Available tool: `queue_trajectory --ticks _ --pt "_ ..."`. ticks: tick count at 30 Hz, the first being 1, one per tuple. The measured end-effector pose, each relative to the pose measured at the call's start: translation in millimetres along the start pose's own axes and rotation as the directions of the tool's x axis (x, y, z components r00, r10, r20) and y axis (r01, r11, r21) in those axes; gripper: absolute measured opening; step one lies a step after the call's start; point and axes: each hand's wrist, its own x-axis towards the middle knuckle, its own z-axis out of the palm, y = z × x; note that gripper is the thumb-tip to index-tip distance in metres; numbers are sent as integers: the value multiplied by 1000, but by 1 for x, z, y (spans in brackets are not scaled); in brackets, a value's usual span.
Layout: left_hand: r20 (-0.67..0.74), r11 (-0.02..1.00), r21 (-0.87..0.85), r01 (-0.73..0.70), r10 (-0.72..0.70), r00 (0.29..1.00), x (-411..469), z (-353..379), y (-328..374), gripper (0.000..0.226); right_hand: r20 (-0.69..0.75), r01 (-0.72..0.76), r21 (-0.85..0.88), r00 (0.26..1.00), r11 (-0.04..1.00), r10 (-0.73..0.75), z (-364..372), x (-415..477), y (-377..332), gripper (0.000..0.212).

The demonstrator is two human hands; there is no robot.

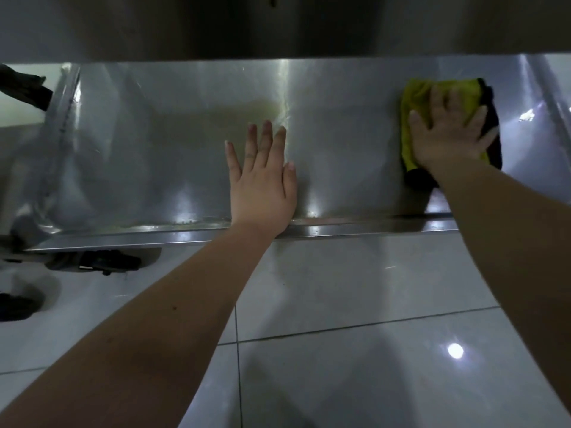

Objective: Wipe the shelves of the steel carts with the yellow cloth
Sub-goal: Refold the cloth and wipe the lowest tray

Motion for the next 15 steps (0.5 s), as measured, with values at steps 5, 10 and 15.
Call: queue_trajectory --ticks 5,10,15 --pt "40 999 17 -51 50 998 2 -3 3 58 14 -19 28 1000 999 18 8 -28 -56 63" --pt "-17 982 -98 -160 159 987 -1 -12 1 56 46 402 -145 916 904 -400 29 -97 -131 68" --pt "-77 942 -198 -270 259 963 -5 -17 -5 54 126 515 -219 857 829 -500 51 -156 -133 91"
